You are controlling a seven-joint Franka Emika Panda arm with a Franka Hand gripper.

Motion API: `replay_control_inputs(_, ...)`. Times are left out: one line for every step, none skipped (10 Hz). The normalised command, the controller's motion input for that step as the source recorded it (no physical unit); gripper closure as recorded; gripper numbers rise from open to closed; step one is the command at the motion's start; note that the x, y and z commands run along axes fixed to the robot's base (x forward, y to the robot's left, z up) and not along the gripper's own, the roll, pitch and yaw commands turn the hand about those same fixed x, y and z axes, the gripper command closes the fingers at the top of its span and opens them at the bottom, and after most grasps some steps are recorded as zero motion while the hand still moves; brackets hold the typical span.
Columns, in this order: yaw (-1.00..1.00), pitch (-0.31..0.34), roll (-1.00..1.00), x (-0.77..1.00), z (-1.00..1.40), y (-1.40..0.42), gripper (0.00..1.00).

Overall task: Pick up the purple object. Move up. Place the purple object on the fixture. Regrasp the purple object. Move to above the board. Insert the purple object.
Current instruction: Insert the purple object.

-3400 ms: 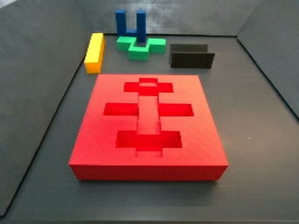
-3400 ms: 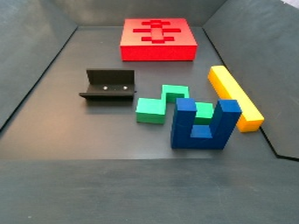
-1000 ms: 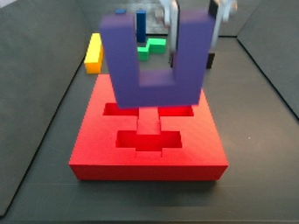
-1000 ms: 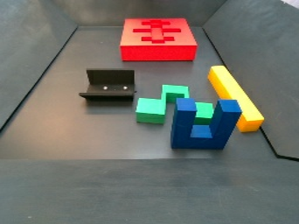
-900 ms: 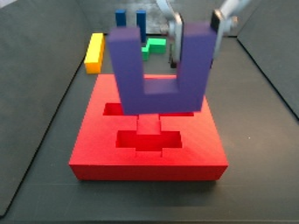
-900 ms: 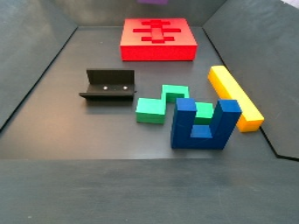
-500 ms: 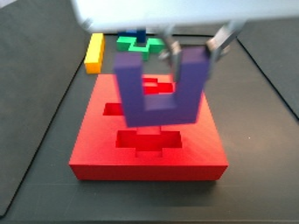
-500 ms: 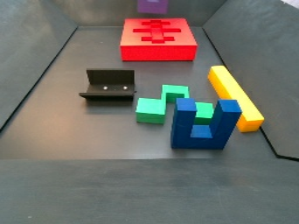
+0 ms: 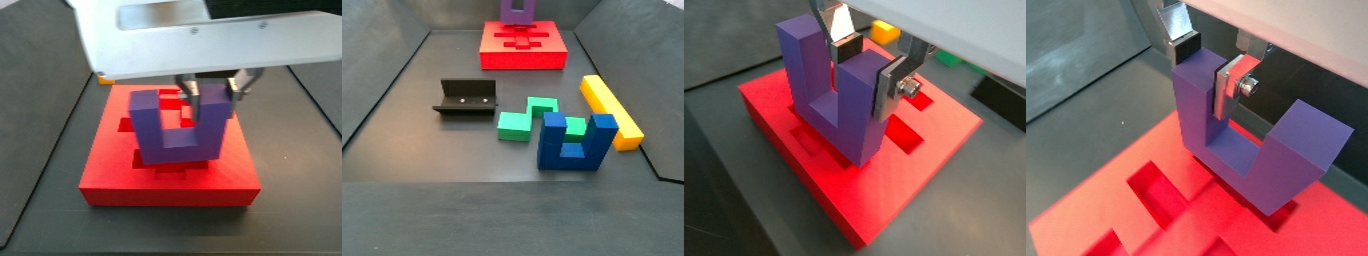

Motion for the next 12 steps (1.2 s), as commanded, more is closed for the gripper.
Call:
replay_control_inputs(-0.47,0.0,0.0,0.31,-0.01,-0.01,1.0)
replay_control_inputs(-0.08,0.017,-0.07,0.07,0.0,0.04,1.0)
replay_control_inputs(-0.07,0.0,-0.12,0.05,-0.07,0.05,1.0)
replay_control_inputs(0.0,0.0,0.02,0.0,0.0,-0.05,1.0)
replay_control_inputs(0.23,0.011,-0.14,0.15,0.0,0.1,1.0)
replay_control_inputs(0.18,0.02,-0.31,0.1,0.0,0.2,1.0)
replay_control_inputs(0.07,0.0,-0.09,0.05,0.01,0.0,1.0)
replay_control_inputs(0.0,0.0,-0.01,0.0,0.0,0.0,1.0)
replay_control_inputs(0.0,0.0,-0.01,0.0,0.0,0.02,1.0)
replay_control_inputs(0.0,-0.034,-0.03,-0.4,-0.06,0.0,1.0)
replay_control_inputs(0.13,-0.021,-0.01,-0.45,-0.07,-0.11,1.0)
replay_control_inputs(0.04,-0.044,0.02,-0.47,-0.01,-0.24,1.0)
